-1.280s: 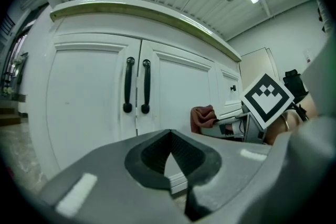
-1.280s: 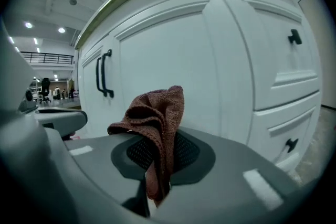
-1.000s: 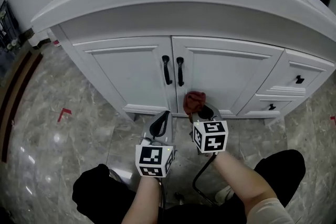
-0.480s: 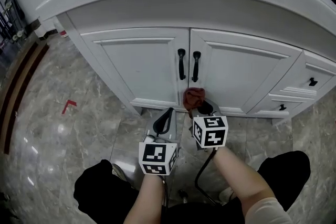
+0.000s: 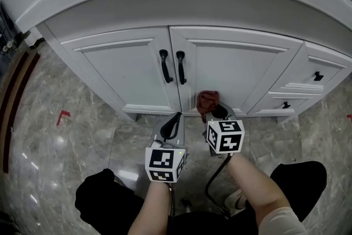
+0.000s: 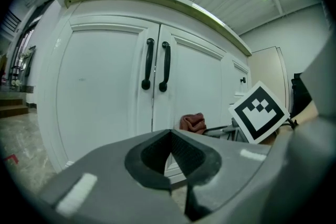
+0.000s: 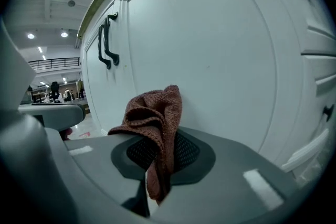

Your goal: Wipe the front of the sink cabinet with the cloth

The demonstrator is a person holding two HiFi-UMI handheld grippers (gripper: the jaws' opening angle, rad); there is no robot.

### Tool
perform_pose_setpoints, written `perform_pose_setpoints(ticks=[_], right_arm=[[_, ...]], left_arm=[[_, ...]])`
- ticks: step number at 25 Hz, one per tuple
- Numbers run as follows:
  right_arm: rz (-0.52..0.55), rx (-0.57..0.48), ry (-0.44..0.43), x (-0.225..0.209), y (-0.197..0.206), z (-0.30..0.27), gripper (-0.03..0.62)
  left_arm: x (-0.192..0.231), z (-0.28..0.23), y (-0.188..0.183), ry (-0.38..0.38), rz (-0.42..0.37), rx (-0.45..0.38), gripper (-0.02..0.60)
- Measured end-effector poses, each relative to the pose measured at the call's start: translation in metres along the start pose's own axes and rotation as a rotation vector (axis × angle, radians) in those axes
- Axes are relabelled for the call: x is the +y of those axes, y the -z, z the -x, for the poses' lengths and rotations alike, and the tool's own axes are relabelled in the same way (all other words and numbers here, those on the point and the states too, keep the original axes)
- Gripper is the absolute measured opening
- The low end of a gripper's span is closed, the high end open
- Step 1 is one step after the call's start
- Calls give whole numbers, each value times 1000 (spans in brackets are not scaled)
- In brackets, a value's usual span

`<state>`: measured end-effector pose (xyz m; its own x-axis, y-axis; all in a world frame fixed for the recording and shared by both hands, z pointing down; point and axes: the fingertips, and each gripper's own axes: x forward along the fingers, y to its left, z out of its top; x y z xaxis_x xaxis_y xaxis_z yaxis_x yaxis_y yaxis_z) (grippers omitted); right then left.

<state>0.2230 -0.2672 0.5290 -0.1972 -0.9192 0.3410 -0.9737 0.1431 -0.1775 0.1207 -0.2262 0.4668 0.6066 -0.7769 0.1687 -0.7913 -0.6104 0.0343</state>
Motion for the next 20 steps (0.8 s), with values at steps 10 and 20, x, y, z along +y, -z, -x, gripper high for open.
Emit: perform_pose_setpoints(ticks=[10,20], right_arm=[[-9,8,102,-71,4,34,81],[-63,-21,239,-138,0,79,81]], left_arm=[[-38,-28,12,80,-12,26,0],[-59,-38,17,128,-35,45,0]])
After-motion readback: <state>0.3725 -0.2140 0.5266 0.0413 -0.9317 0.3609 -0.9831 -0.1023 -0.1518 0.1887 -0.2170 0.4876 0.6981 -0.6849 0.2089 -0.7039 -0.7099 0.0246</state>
